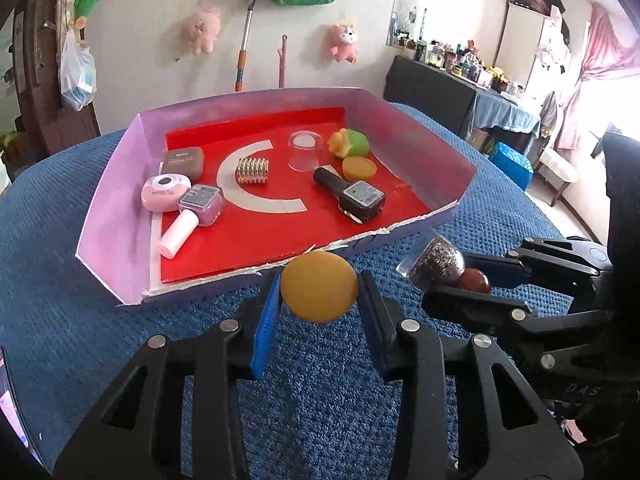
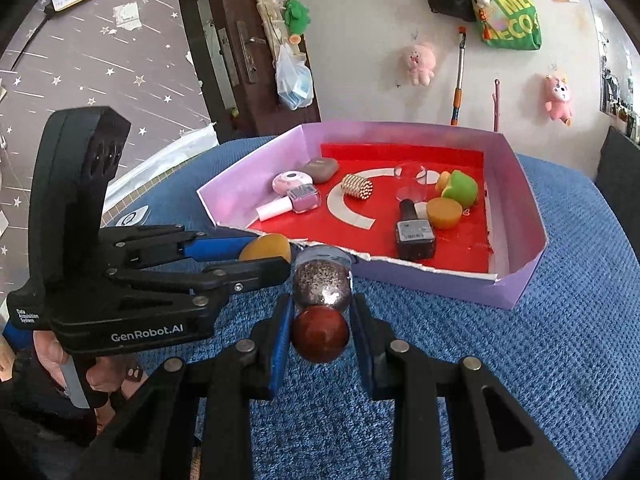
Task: Organize rigid objects
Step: 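Grasp the round orange sponge with the left gripper while the right gripper grasps the red-capped glitter bottle, then carry the orange sponge into the box with the left gripper while the right gripper carries the glitter bottle in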
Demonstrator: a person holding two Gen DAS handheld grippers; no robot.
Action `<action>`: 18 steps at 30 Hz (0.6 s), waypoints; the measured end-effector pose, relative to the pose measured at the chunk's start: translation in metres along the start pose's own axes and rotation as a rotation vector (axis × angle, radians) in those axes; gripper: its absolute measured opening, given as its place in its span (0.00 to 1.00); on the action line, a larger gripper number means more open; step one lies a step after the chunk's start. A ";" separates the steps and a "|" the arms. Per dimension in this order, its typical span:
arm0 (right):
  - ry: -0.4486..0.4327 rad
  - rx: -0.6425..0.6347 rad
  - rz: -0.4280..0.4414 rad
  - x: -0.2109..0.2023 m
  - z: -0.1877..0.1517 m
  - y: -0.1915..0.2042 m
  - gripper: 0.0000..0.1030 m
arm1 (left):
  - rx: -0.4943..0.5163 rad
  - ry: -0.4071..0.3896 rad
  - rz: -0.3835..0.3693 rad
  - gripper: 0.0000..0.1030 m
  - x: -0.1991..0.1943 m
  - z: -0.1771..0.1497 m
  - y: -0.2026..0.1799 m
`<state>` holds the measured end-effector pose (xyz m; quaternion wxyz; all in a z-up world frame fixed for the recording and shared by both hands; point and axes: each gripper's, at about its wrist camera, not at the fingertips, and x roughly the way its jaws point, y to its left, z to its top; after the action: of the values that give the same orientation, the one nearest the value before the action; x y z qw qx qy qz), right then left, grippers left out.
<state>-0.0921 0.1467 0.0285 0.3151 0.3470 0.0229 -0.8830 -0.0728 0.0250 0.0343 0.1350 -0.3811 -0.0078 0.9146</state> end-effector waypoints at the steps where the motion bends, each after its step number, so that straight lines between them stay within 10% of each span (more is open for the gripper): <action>1: -0.003 0.001 0.000 -0.001 0.001 -0.001 0.30 | 0.000 -0.003 0.000 0.35 0.000 0.001 0.000; 18: -0.040 -0.022 0.005 0.002 0.028 -0.002 0.30 | 0.007 -0.036 0.019 0.35 0.001 0.025 0.009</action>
<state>-0.1108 0.1397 0.0483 0.3214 0.3257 0.0256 -0.8888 -0.0934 0.0187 0.0500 0.1274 -0.3644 -0.0032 0.9225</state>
